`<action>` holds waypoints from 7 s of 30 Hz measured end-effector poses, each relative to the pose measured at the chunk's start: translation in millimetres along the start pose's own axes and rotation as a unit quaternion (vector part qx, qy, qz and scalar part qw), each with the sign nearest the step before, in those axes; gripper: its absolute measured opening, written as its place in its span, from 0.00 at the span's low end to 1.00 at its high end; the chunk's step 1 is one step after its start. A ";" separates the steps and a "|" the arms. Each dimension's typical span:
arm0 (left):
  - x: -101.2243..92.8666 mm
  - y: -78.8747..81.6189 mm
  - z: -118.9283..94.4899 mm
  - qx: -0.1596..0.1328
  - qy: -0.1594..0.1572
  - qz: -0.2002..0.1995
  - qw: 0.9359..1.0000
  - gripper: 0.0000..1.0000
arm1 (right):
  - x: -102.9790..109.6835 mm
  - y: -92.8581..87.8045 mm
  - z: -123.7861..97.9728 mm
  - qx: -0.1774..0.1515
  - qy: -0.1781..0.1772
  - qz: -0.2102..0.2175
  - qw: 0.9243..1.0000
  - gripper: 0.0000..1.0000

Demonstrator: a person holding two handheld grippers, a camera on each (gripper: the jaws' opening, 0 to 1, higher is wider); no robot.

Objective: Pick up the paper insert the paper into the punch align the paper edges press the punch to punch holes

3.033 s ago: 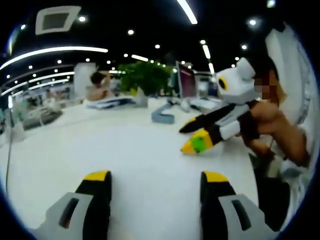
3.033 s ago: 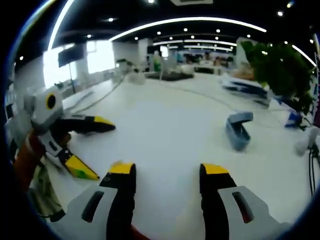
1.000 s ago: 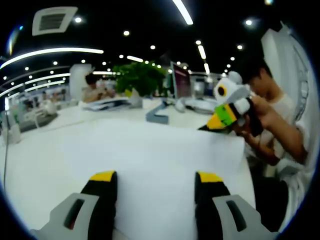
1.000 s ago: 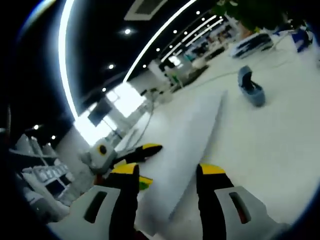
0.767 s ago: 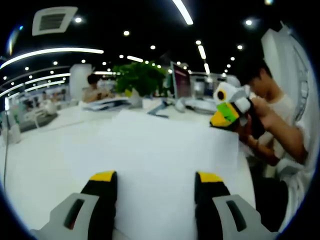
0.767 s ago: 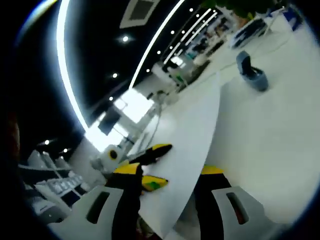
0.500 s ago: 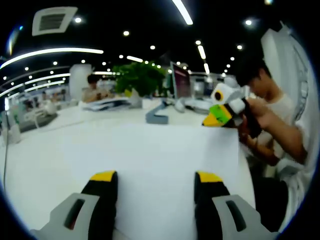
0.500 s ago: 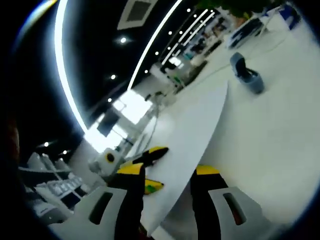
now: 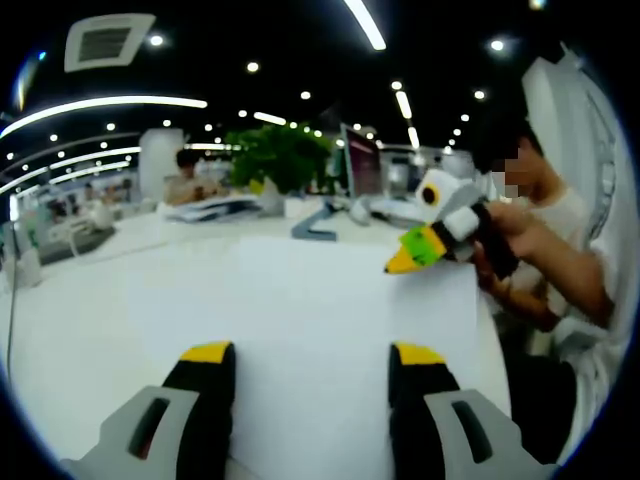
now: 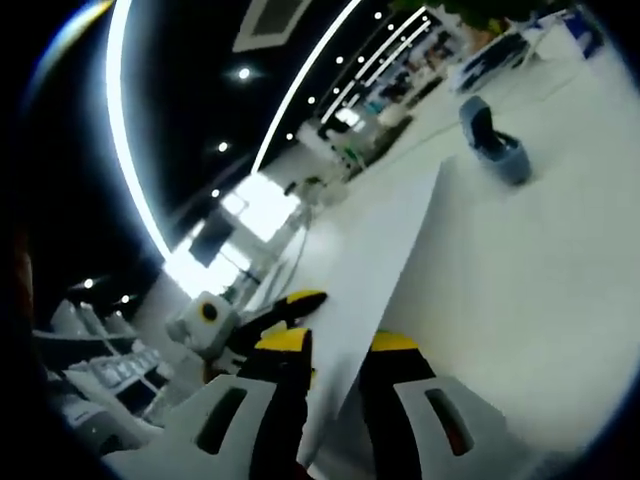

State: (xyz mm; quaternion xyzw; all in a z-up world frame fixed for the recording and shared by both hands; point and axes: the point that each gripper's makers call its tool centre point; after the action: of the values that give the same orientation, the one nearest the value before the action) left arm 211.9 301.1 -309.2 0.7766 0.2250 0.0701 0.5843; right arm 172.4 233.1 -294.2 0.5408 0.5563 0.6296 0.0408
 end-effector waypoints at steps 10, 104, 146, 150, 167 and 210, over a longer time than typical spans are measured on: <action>-0.5 0.0 0.2 0.000 0.000 0.000 1.000 0.62 | -8.8 0.0 0.8 0.008 -0.002 0.013 1.000 0.11; 1.6 40.9 -45.7 -0.254 -0.033 -0.673 0.694 0.63 | 14.1 40.0 19.3 -0.111 0.139 0.294 0.939 0.04; 20.2 23.5 -45.2 -0.288 0.001 -0.690 0.664 0.05 | 9.9 36.5 26.1 -0.097 0.118 0.279 0.948 0.04; 21.4 22.8 -45.0 -0.290 0.007 -0.684 0.669 0.04 | 6.9 37.2 27.1 -0.096 0.114 0.278 0.949 0.04; 28.2 21.8 -44.6 -0.295 0.025 -0.662 0.688 0.04 | -15.6 39.8 22.3 -0.077 0.044 0.099 0.991 0.11; 37.0 20.5 -44.4 -0.299 0.043 -0.659 0.688 0.04 | -129.5 96.4 -17.5 -0.023 -0.297 -0.397 0.868 0.38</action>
State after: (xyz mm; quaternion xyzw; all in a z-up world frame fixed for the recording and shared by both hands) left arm 233.9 351.5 -282.0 0.2085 0.6709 -0.2367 0.6711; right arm 266.0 100.6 -301.1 0.4348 0.6708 0.3826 0.4633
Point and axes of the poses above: the point that each gripper's makers call its tool centre point, and the gripper's own axes: z roughly forward along the fingers, x roughly to its left, y roughly out of its top, and after that the axes turned 10 degrees about -z, right-handed
